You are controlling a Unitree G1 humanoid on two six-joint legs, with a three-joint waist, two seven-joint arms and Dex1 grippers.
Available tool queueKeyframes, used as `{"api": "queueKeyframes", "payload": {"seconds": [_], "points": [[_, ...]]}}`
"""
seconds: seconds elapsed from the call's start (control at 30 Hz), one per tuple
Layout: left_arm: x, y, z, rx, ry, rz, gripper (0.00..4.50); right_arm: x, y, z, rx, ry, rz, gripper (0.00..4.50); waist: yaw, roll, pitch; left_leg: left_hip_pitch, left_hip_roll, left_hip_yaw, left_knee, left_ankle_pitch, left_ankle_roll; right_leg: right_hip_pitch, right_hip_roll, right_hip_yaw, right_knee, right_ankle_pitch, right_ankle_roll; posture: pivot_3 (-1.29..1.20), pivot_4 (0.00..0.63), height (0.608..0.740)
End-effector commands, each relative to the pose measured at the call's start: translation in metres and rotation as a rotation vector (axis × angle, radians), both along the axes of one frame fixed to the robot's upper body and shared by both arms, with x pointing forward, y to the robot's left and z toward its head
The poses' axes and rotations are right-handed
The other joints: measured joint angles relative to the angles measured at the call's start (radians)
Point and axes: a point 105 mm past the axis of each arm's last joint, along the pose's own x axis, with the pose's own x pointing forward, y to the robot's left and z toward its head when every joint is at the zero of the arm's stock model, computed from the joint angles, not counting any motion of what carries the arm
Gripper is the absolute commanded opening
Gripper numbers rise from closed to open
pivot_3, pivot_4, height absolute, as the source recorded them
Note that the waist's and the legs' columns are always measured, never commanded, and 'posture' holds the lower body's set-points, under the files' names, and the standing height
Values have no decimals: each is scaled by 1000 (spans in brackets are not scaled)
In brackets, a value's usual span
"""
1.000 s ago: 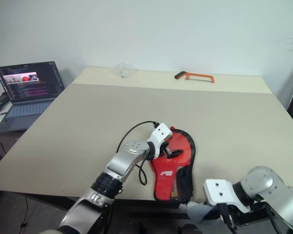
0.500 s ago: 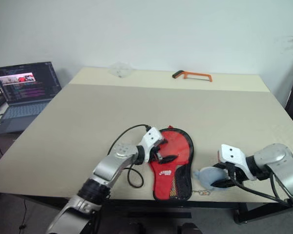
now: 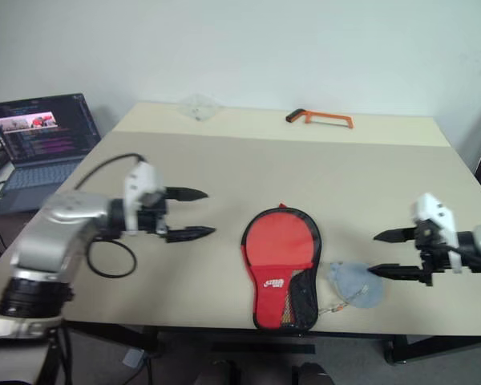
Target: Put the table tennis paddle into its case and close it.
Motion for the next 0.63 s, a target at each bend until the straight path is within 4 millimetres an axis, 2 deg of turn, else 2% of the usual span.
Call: {"api": "queueKeyframes", "payload": {"seconds": [0.03, 0.13, 0.23, 0.33, 0.5, 0.63], "points": [[-16, 27, 16, 6, -4, 15, 4500, -14, -18, 26, -11, -70, -56, 4434, -1, 0, 0, 0, 0, 0, 0, 0, 0, 0, 0, 0, 0, 0, 0, 0, 150, 740], [-21, 58, 10, 66, 28, 114, 4500, -26, -33, 21, -73, -45, -105, 4434, -2, 0, 0, 1, 0, 1, 0, 0, 0, 0, 0, 0, 0, -1, -1, 0, 150, 740], [-20, 81, 10, 110, 28, 195, 4500, -29, -32, 27, -74, -51, -105, 4434, -3, 0, 0, 1, 1, 1, 1, 0, 0, 0, 0, 0, 1, -2, -4, 0, 150, 740], [-19, 80, 5, 124, 28, 201, 4500, -29, -27, 29, -70, -48, -84, 4434, -3, 0, 0, 1, 0, 3, 2, 0, 1, -1, -2, 2, 1, -1, -6, 0, 150, 740], [-21, 64, -5, 115, 27, 199, 4500, -22, -10, 27, -115, -60, -11, 4434, -3, 0, 0, 1, 0, 6, 2, 1, 1, -1, -5, 3, 0, -1, -5, 0, 150, 740], [-24, 71, -5, 133, 23, 243, 4500, -11, 3, 24, -154, -89, 46, 4434, -4, 0, 1, 1, 1, 6, 1, 1, 1, -3, -3, 2, 1, 0, -3, 0, 150, 740]]}}
